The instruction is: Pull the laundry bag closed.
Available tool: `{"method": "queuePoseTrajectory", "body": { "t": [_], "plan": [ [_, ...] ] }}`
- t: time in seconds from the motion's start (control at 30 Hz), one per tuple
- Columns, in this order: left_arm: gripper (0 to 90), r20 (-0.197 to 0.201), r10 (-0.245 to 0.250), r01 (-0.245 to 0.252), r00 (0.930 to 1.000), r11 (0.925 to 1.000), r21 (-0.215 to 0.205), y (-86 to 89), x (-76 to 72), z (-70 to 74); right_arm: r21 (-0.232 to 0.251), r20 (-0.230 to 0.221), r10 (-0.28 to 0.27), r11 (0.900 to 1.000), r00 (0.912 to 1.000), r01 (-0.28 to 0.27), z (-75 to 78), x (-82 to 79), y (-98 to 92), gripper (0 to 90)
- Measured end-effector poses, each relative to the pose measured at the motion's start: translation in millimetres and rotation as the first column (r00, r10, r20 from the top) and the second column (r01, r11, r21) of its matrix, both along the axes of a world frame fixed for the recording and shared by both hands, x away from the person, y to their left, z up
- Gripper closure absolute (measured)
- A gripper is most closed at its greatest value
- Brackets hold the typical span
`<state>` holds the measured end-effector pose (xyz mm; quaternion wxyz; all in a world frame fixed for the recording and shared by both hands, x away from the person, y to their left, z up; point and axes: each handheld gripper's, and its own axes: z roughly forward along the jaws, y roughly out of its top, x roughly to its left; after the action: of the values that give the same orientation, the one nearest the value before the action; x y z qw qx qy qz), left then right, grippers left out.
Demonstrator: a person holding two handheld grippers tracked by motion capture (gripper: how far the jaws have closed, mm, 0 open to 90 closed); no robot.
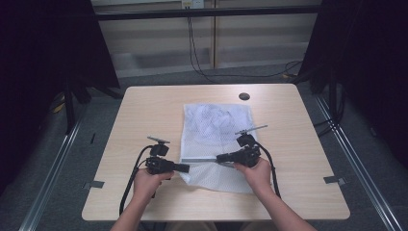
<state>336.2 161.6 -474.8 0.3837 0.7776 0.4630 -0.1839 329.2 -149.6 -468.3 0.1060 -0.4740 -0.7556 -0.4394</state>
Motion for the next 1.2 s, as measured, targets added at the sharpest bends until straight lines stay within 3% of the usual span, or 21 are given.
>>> {"method": "queuePoseTrajectory", "body": {
  "t": [0.03,0.33,0.47,0.57,0.63,0.9,0.93,0.97,1.03,1.13,1.2],
  "plan": [
    [89.1,-0.013,0.005,-0.005,0.9999,0.9999,-0.009,-0.8,-0.7,0.2,0.002,0.0,0.0,1.0,1.0,0.0,-0.3,-0.3,-0.5,87.1],
    [89.1,-0.014,0.024,-0.025,0.9996,0.9996,-0.013,-0.7,-1.1,-0.2,0.007,-0.001,-0.003,1.0,1.0,0.003,0.2,-1.7,-5.2,87.1],
    [89.1,0.002,-0.003,0.003,1.0,1.0,0.008,1.1,-0.5,-0.7,0.02,-0.005,-0.007,1.0,1.0,0.007,-2.5,-1.4,-7.1,87.1],
    [89.1,-0.001,-0.004,0.004,1.0,1.0,0.004,1.4,-0.4,-0.5,0.018,-0.001,-0.006,1.0,1.0,0.006,-2.2,-2.0,-6.8,87.1],
    [89.1,-0.012,0.024,-0.024,0.9996,0.9996,-0.015,-0.8,-1.8,-0.1,0.021,-0.002,-0.007,1.0,1.0,0.007,-2.2,-1.8,-7.3,87.1],
    [89.1,-0.01,0.006,-0.006,0.9999,1.0,-0.001,1.3,-1.3,0.2,0.013,-0.003,-0.007,1.0,1.0,0.007,-3.1,-1.5,-8.6,87.1],
    [89.1,-0.002,0.007,-0.007,1.0,1.0,0.004,3.1,-0.6,0.0,0.011,-0.006,-0.011,1.0,0.9999,0.011,-3.1,-1.6,-9.4,87.1],
    [89.1,-0.019,0.027,-0.028,0.9994,0.9995,-0.012,2.5,-1.6,0.5,0.009,-0.005,-0.013,1.0,0.9999,0.013,-3.3,-1.5,-11.6,87.1],
    [89.1,0.002,0.011,-0.011,0.9999,0.9999,0.004,6.5,0.3,0.1,0.006,-0.006,-0.022,1.0,0.9997,0.022,-3.0,-1.8,-15.1,87.1],
    [89.1,-0.012,0.047,-0.047,0.9988,0.9987,-0.018,7.3,0.0,1.1,0.011,0.0,-0.034,0.999,0.9994,0.034,-3.0,-2.4,-23.2,87.1],
    [89.1,-0.006,0.03,-0.03,0.9995,0.9995,-0.011,7.4,0.3,0.6,0.015,-0.001,-0.034,0.999,0.9994,0.034,-2.7,-3.2,-25.6,87.1]
  ]
}}
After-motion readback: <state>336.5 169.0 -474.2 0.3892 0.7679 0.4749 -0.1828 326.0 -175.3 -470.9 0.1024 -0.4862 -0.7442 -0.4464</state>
